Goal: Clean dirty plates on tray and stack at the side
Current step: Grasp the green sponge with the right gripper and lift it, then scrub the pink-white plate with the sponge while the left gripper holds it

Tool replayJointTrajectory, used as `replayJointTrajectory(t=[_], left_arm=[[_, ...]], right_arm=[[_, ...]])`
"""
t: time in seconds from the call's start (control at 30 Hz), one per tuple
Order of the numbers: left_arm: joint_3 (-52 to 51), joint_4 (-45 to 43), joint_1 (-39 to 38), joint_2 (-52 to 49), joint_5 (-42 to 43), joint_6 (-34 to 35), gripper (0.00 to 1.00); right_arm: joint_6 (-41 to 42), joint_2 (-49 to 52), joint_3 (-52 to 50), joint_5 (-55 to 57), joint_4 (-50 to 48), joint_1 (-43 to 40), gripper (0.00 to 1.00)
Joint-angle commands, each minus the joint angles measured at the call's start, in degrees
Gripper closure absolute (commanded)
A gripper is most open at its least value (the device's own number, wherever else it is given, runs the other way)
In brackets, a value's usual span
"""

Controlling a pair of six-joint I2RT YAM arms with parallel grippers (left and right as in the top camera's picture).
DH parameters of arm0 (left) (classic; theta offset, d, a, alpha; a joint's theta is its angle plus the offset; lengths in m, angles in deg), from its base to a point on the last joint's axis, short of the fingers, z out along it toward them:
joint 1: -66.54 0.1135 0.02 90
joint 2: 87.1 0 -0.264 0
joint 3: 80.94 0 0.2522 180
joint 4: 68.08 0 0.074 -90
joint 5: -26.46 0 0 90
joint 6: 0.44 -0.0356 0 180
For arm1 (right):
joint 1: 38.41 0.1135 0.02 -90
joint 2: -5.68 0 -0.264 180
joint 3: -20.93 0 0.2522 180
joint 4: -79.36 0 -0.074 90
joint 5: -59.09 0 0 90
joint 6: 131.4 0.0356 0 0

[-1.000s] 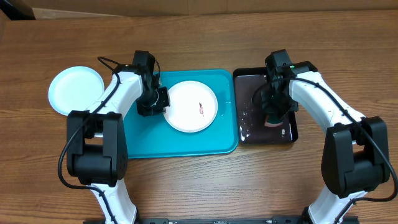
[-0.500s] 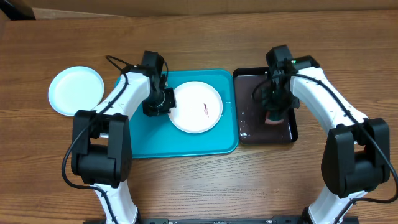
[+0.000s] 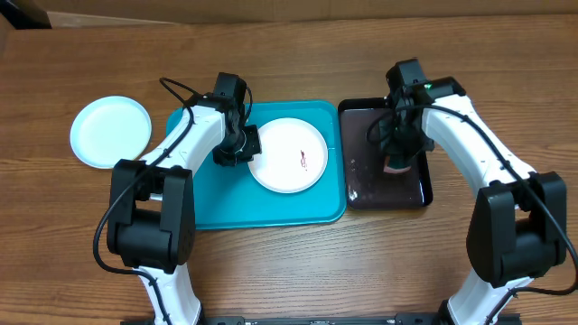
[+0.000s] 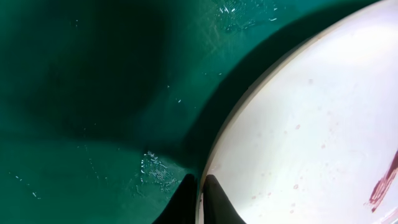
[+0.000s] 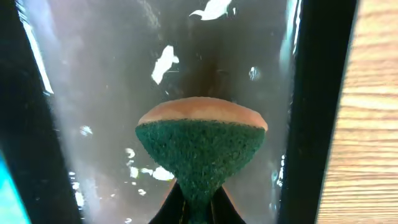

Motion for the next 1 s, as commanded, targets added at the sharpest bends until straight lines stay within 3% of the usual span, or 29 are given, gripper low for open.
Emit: replayJointTrajectory(t=[0.0, 0.37, 0.43, 0.47, 0.5, 0.53, 0.57, 0.6, 0.97], left_arm=[[0.6, 0.4, 0.0, 1.1, -0.6, 0.6, 0.96], [0.6, 1.7, -0.7, 1.1, 0.2, 3.5, 0.96], [0.6, 1.0, -0.8, 1.1, -0.3, 3.4, 0.85], [0.6, 0.6, -0.8, 1.1, -1.0, 3.4, 0.73], [0.6, 0.2, -0.7, 1.1, -2.0, 3.3, 0.7], [0.6, -0.2, -0.6, 1.1, -2.8, 3.3, 0.75], [0.6, -0.3, -0.4, 1.1, -3.3, 3.3, 0.92], [0.6, -0.3, -0.3, 1.1, -3.4, 3.3, 0.96], [0.6, 2.9, -2.8, 1.1, 0.6, 2.7, 0.96]], right_arm=[[-0.2, -1.7, -2.1, -0.4, -0.7, 0.3, 0.96], [-0.3, -1.8, 13.6, -0.6, 11.3, 0.3, 0.96], [-0.3, -1.8, 16.1, -0.6, 12.9, 0.3, 0.96], [-0.3, -1.8, 16.8, -0.6, 13.3, 0.3, 0.96], [-0.3, -1.8, 17.3, -0.6, 13.5, 0.3, 0.96], [-0.3, -1.8, 17.4, -0.6, 13.7, 0.3, 0.96], [-0.3, -1.8, 17.4, -0.6, 14.0, 0.3, 0.96], [-0.3, -1.8, 17.3, -0.7, 14.4, 0.3, 0.96], [-0.4, -1.8, 17.2, -2.6, 15.3, 1.2, 0.96]])
